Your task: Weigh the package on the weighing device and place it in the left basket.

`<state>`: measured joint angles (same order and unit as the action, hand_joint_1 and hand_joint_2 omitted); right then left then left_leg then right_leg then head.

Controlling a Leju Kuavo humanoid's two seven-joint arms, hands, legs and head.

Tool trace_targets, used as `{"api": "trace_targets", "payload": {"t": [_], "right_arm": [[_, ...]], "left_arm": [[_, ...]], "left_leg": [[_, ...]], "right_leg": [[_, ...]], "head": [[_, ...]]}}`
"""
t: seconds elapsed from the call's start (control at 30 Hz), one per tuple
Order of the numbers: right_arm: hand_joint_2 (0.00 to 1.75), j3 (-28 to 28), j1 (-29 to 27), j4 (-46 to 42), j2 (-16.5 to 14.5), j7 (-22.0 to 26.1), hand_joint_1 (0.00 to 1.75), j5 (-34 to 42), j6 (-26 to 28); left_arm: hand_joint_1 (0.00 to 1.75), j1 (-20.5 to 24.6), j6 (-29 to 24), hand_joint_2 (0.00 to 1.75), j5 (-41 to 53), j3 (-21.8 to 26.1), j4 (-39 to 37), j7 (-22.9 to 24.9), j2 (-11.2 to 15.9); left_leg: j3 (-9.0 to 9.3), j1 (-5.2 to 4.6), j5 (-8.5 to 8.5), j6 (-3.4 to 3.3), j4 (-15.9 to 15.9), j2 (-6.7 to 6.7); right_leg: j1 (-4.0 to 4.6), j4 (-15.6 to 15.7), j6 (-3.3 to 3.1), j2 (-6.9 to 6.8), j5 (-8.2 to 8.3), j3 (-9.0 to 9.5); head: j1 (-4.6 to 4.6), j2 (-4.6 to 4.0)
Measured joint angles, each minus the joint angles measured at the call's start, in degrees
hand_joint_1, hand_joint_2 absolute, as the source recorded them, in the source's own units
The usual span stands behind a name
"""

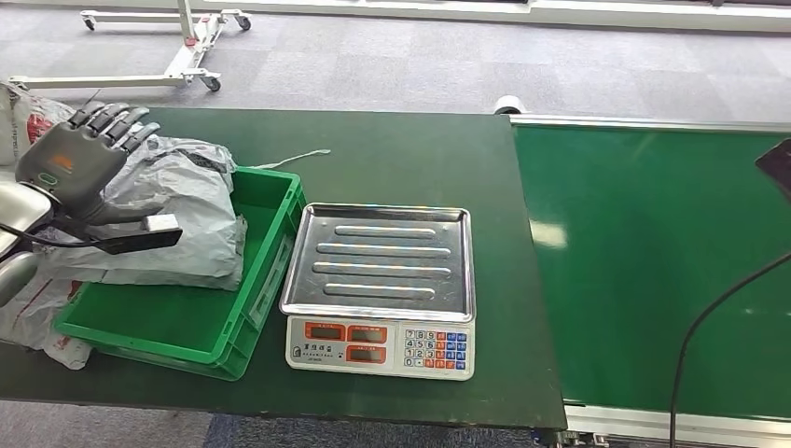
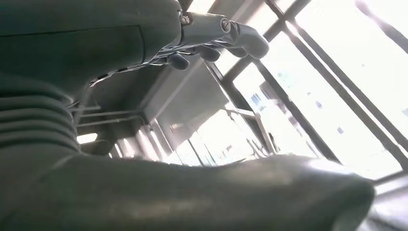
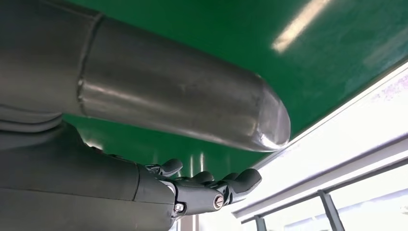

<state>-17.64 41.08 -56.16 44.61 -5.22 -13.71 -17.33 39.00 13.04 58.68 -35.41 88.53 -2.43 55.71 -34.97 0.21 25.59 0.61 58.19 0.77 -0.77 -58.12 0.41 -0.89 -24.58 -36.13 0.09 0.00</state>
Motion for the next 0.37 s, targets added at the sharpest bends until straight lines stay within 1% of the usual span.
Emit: {"api": "trace_targets", "payload": {"t": [0.1,0.17,0.23,0.3,0.37], "right_arm": [[0.00,0.25,-0.41,-0.94,-0.02,0.29,0.00,-2.24,1.28],[0.00,0.36,-1.04,-1.93,-0.06,0.97,0.00,-4.97,2.90],[0.00,0.47,-2.21,-3.49,-0.25,1.68,0.00,-8.25,4.70],[0.00,0.57,-4.06,-5.88,-0.63,1.96,0.00,-11.42,6.03],[0.00,0.63,-5.58,-7.78,-1.03,1.97,0.00,-13.29,6.58]], "left_arm": [[0.00,0.71,-5.31,0.00,3.07,1.83,1.29,1.34,-1.23],[0.00,0.21,-10.67,0.00,6.55,3.35,2.03,2.38,-2.08],[0.00,-1.20,-16.93,0.00,10.49,5.45,2.74,3.17,-3.35],[0.00,-3.35,-22.68,0.00,14.81,8.01,3.36,3.56,-5.19],[0.00,-5.05,-26.14,0.00,17.89,9.80,3.70,3.71,-6.68]], "left_leg": [[0.00,0.00,0.00,0.00,0.00,-0.01],[-0.01,0.00,0.01,0.00,-0.01,-0.01],[0.00,0.00,0.01,0.01,-0.02,-0.01],[0.00,0.00,0.03,0.01,-0.02,-0.02],[0.00,0.00,0.03,0.01,-0.03,-0.03]], "right_leg": [[0.00,0.00,0.00,0.00,0.00,0.00],[0.00,0.00,0.00,0.00,0.00,0.01],[0.00,0.00,0.00,0.00,-0.01,0.01],[0.00,0.00,-0.01,-0.01,-0.02,0.02],[0.01,0.00,-0.02,-0.02,-0.03,0.03]], "head": [[0.00,0.00],[0.00,0.00],[0.00,0.00],[0.00,0.00],[0.01,0.00]]}}
